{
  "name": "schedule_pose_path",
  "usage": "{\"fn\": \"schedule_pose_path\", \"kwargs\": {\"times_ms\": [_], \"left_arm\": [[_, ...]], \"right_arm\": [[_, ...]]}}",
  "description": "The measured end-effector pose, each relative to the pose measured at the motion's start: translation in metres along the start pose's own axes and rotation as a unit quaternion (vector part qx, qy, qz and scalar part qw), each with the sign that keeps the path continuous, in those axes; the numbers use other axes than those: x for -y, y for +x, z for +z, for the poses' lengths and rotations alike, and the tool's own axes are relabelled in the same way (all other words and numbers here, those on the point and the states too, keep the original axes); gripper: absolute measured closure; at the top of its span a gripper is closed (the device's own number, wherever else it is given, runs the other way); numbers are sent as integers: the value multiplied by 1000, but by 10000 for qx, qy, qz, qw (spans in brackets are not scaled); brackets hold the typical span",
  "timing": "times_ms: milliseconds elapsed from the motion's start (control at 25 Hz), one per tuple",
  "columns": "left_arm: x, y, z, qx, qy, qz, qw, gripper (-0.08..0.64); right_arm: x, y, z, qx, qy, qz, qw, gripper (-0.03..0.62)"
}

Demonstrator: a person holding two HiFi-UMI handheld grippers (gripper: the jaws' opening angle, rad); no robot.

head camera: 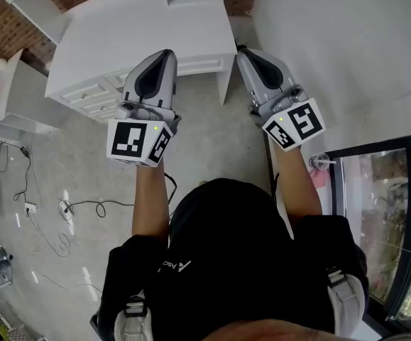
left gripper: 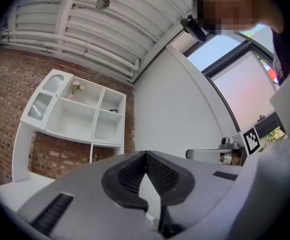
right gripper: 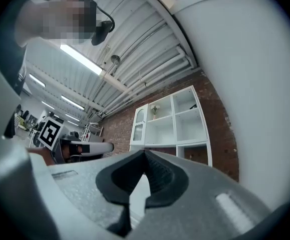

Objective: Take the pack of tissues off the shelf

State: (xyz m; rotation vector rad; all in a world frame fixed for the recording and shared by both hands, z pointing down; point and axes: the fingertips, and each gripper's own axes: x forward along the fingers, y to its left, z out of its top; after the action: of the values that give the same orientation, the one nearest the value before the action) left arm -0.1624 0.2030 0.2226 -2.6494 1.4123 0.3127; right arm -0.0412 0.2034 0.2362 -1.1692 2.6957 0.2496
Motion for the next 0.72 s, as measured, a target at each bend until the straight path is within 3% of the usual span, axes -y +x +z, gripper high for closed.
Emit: {"fn": "schedule_pose_path", "kwargs": {"times_ms": [480,720], "left_arm": [[-65,21,-3,71,26,-56,10000,561],[-83,61,-15,50,101,-11,9999,561]], "right_arm": [[2,56,-26,-182,-129,-106,9997,591],[35,80,-36,-180,-328,-33,9993,591]]}}
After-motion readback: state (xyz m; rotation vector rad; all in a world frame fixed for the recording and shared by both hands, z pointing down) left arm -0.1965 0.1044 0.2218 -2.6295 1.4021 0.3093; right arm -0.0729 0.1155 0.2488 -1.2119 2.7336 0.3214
